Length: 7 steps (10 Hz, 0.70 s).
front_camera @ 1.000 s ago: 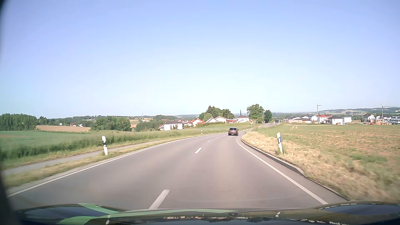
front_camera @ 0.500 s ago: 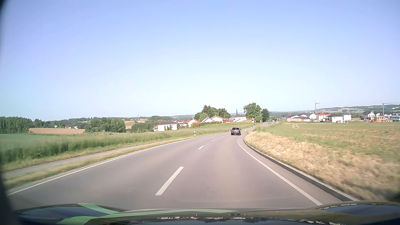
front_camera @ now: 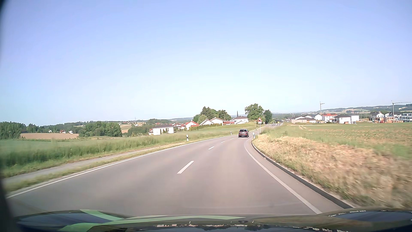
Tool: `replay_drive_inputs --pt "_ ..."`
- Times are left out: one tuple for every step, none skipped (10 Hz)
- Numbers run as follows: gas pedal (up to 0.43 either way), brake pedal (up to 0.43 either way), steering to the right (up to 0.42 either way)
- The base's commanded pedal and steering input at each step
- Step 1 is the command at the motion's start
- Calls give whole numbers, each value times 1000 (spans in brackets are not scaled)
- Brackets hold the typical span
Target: Follow the waypoints while adhering to traffic rules and regulations
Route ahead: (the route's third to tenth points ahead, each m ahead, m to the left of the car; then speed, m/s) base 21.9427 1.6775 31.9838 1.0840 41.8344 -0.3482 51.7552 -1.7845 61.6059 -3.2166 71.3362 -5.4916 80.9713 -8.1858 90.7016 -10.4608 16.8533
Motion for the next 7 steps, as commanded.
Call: replay_drive_inputs --pt "0 0 15" --pt "0 0 15" --pt "0 0 15" --pt "0 0 13" --pt "0 0 11" --pt "0 0 11" --pt "0 0 11"
